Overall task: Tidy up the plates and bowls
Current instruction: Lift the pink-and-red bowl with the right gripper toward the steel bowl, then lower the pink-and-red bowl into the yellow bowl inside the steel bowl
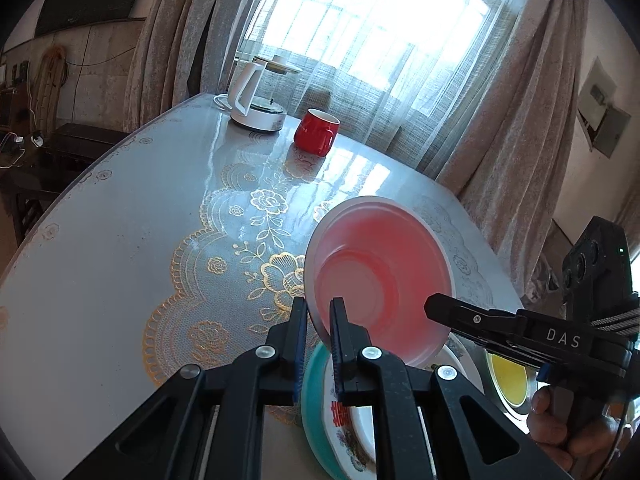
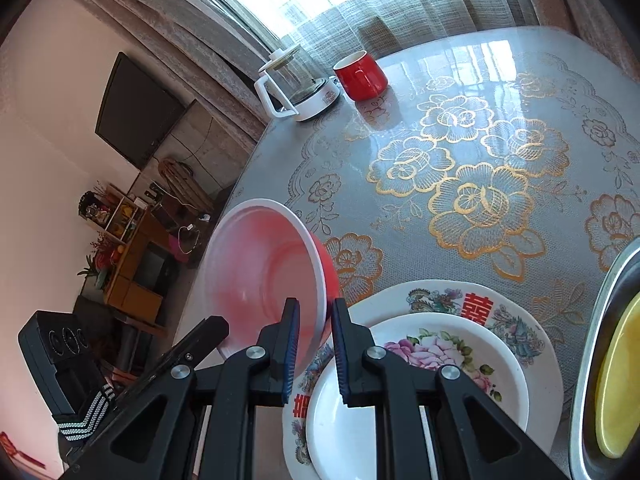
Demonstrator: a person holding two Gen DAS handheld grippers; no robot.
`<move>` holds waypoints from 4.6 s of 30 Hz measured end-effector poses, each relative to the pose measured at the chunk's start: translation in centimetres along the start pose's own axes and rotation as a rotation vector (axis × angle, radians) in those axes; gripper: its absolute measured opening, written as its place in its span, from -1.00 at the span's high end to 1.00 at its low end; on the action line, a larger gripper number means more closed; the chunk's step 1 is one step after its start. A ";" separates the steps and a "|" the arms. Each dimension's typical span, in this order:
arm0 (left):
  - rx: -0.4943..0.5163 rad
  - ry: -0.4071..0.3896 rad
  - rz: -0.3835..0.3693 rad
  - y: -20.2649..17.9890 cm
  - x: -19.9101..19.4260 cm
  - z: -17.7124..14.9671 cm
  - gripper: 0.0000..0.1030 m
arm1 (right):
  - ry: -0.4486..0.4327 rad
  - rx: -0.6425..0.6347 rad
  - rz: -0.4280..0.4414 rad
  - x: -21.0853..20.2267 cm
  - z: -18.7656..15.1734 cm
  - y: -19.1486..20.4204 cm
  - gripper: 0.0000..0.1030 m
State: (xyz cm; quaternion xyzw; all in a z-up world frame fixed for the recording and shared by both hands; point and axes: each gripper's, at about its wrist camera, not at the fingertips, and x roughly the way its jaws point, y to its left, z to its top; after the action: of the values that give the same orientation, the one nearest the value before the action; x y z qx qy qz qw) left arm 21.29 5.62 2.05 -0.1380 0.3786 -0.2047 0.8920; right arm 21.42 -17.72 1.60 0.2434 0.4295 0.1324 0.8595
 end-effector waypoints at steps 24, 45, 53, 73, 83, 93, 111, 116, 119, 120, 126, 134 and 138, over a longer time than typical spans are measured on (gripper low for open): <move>0.224 0.007 -0.065 -9.8 -1.3 -4.3 0.72 | -0.148 0.034 -0.017 -10.3 -4.8 -4.8 0.69; 0.339 0.052 -0.148 -15.8 -0.4 -6.4 0.68 | -0.222 0.114 -0.068 -15.4 -7.1 -9.3 0.69; 0.361 0.091 -0.204 -18.1 0.5 -6.6 0.68 | -0.253 0.136 -0.096 -17.5 -7.7 -10.4 0.69; 0.407 0.221 -0.273 -22.9 4.7 -7.9 0.68 | -0.284 0.278 -0.190 -20.1 -8.8 -15.9 0.69; 0.421 0.250 -0.266 -23.4 5.7 -8.5 0.68 | -0.265 0.314 -0.201 -19.3 -8.9 -17.0 0.64; 0.414 0.273 -0.254 -23.5 6.5 -8.8 0.68 | -0.245 0.348 -0.201 -18.5 -9.0 -18.1 0.62; 0.414 0.289 -0.244 -23.4 7.5 -9.0 0.67 | -0.270 0.334 -0.257 -19.0 -9.3 -18.4 0.58; 0.415 0.292 -0.226 -23.3 7.9 -9.1 0.62 | -0.271 0.317 -0.272 -19.0 -9.0 -18.2 0.59; 0.424 0.269 -0.192 -23.4 7.9 -9.0 0.55 | -0.265 0.326 -0.285 -19.0 -8.9 -18.5 0.57; 0.425 0.267 -0.188 -23.3 7.9 -8.9 0.51 | -0.263 0.326 -0.285 -18.9 -8.9 -18.6 0.57; 0.412 0.245 -0.194 -22.8 7.4 -8.3 0.43 | -0.244 0.305 -0.309 -18.5 -8.5 -18.6 0.57; 0.439 0.251 -0.179 -22.8 7.9 -8.9 0.43 | -0.220 0.243 -0.369 -17.4 -8.2 -17.8 0.60; 0.465 0.232 -0.166 -23.1 8.0 -9.2 0.44 | -0.213 0.219 -0.408 -16.9 -8.0 -17.8 0.73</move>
State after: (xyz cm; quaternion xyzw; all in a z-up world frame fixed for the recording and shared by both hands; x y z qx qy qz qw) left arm 13.56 -19.25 0.19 0.0645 0.4085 -0.3731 0.8305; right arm 5.20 -37.70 -0.54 0.2561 0.3884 -0.1175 0.8773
